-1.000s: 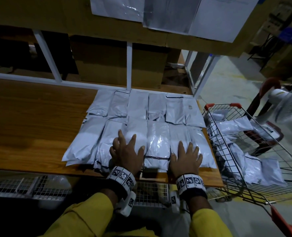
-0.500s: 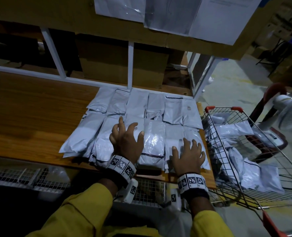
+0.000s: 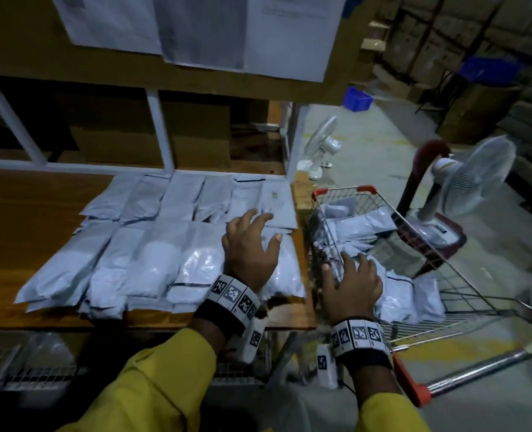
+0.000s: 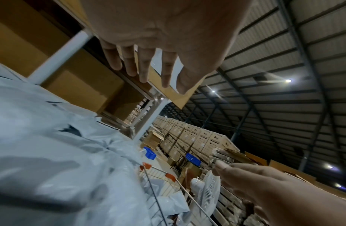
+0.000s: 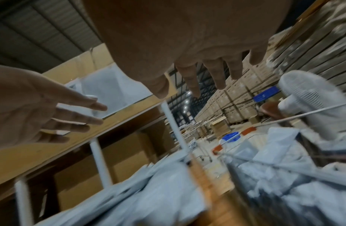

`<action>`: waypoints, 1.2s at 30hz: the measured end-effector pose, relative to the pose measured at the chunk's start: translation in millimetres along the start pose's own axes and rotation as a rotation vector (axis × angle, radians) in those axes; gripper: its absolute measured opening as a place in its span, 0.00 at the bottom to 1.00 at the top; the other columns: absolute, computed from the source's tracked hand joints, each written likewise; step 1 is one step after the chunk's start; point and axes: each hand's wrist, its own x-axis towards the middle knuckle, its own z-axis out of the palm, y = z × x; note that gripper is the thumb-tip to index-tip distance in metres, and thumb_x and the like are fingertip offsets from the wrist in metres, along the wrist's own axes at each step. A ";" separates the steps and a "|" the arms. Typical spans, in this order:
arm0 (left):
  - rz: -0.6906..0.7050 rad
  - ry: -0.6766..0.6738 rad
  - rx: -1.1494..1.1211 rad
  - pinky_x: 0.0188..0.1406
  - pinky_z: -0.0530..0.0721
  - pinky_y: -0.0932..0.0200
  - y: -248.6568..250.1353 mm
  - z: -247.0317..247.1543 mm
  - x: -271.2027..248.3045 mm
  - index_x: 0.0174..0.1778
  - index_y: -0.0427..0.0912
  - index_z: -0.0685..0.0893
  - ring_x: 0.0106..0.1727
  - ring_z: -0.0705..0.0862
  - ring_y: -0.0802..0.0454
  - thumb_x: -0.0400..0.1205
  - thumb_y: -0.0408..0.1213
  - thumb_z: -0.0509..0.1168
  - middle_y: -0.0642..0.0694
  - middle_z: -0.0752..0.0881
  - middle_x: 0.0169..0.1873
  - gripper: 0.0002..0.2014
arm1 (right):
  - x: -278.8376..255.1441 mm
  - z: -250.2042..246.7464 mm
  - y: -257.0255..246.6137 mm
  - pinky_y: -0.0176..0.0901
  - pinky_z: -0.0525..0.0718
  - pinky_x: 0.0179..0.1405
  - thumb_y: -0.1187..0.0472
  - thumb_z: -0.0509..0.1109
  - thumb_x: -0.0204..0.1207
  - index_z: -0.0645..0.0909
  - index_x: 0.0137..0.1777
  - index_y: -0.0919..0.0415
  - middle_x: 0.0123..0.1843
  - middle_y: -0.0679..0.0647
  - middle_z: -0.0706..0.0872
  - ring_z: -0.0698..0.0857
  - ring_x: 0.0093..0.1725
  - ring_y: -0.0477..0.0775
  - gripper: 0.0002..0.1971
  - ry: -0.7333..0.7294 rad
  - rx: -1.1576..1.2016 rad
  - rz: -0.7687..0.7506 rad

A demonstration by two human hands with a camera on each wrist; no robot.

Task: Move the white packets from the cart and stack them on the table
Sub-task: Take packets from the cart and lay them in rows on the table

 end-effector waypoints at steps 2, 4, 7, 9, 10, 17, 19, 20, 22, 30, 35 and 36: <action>0.035 -0.029 0.021 0.73 0.69 0.40 28.7 20.2 7.1 0.72 0.56 0.80 0.76 0.67 0.44 0.82 0.52 0.67 0.50 0.76 0.76 0.21 | 7.6 -13.3 28.9 0.72 0.68 0.74 0.37 0.54 0.78 0.81 0.72 0.59 0.75 0.68 0.76 0.71 0.77 0.72 0.34 0.053 0.008 0.001; 0.049 -0.048 0.008 0.75 0.70 0.40 57.7 39.2 13.7 0.72 0.56 0.80 0.76 0.68 0.43 0.81 0.51 0.67 0.50 0.76 0.76 0.21 | 13.9 -26.3 54.9 0.72 0.70 0.72 0.38 0.57 0.78 0.81 0.72 0.59 0.73 0.67 0.77 0.73 0.75 0.73 0.32 0.084 0.002 0.021; 0.103 -0.072 0.006 0.73 0.69 0.43 94.9 70.2 25.1 0.71 0.56 0.80 0.74 0.68 0.44 0.81 0.51 0.67 0.51 0.77 0.74 0.21 | 25.7 -40.0 86.2 0.69 0.69 0.74 0.39 0.59 0.78 0.81 0.73 0.57 0.74 0.64 0.76 0.72 0.76 0.70 0.31 0.118 -0.008 0.079; 0.125 -0.121 0.015 0.74 0.69 0.42 112.0 94.2 32.2 0.72 0.57 0.79 0.75 0.67 0.45 0.81 0.52 0.66 0.53 0.76 0.74 0.21 | 34.0 -43.0 103.1 0.67 0.66 0.76 0.38 0.58 0.78 0.80 0.73 0.55 0.76 0.62 0.74 0.70 0.78 0.68 0.30 0.128 -0.010 0.137; 0.129 -0.144 0.019 0.74 0.69 0.42 118.1 106.9 37.0 0.72 0.57 0.78 0.75 0.67 0.45 0.82 0.53 0.66 0.54 0.76 0.75 0.22 | 38.9 -42.8 110.9 0.67 0.65 0.77 0.38 0.57 0.78 0.80 0.73 0.54 0.77 0.62 0.74 0.69 0.78 0.68 0.30 0.130 -0.009 0.165; 0.188 -0.326 0.114 0.74 0.70 0.41 132.3 197.6 85.1 0.74 0.57 0.79 0.76 0.69 0.42 0.81 0.56 0.66 0.52 0.76 0.75 0.24 | 85.5 -27.3 149.6 0.67 0.64 0.78 0.41 0.62 0.81 0.80 0.72 0.55 0.76 0.63 0.73 0.68 0.79 0.67 0.26 0.121 -0.034 0.317; 0.216 -0.374 0.153 0.74 0.72 0.42 129.6 222.8 100.4 0.73 0.57 0.79 0.75 0.71 0.42 0.80 0.58 0.65 0.51 0.79 0.73 0.25 | 97.9 -22.2 158.0 0.66 0.62 0.78 0.41 0.64 0.82 0.80 0.72 0.56 0.77 0.63 0.73 0.68 0.79 0.67 0.25 0.111 -0.056 0.349; 0.238 -0.410 0.178 0.75 0.71 0.42 128.8 234.9 108.5 0.74 0.56 0.78 0.75 0.72 0.41 0.80 0.59 0.65 0.50 0.79 0.73 0.26 | 104.6 -19.4 161.9 0.65 0.62 0.78 0.42 0.64 0.82 0.79 0.73 0.55 0.78 0.63 0.72 0.68 0.79 0.66 0.26 0.106 -0.059 0.368; 0.234 -0.485 0.229 0.76 0.70 0.42 126.1 259.1 122.5 0.75 0.56 0.77 0.75 0.71 0.39 0.81 0.58 0.65 0.48 0.79 0.74 0.27 | 118.5 -12.3 171.5 0.64 0.61 0.78 0.43 0.66 0.81 0.78 0.75 0.55 0.79 0.63 0.72 0.67 0.80 0.66 0.26 0.086 -0.059 0.403; 0.259 -0.779 0.543 0.75 0.71 0.40 102.2 359.0 157.4 0.76 0.49 0.75 0.71 0.77 0.35 0.83 0.61 0.61 0.40 0.81 0.70 0.28 | 168.4 49.6 225.9 0.64 0.69 0.75 0.38 0.60 0.83 0.71 0.81 0.56 0.80 0.62 0.73 0.71 0.78 0.66 0.32 -0.206 -0.047 0.546; 0.294 -0.864 0.712 0.80 0.61 0.33 83.7 415.1 172.7 0.74 0.49 0.76 0.70 0.78 0.35 0.83 0.63 0.58 0.40 0.84 0.66 0.29 | 204.1 104.6 254.9 0.61 0.72 0.74 0.37 0.59 0.83 0.66 0.83 0.56 0.79 0.64 0.72 0.73 0.76 0.68 0.34 -0.455 0.021 0.564; 0.302 -0.877 0.759 0.81 0.56 0.31 79.7 423.7 173.8 0.73 0.49 0.77 0.70 0.79 0.35 0.83 0.63 0.58 0.40 0.85 0.64 0.28 | 208.7 115.0 257.4 0.60 0.73 0.73 0.37 0.59 0.83 0.66 0.84 0.56 0.78 0.64 0.73 0.74 0.75 0.69 0.34 -0.510 0.021 0.576</action>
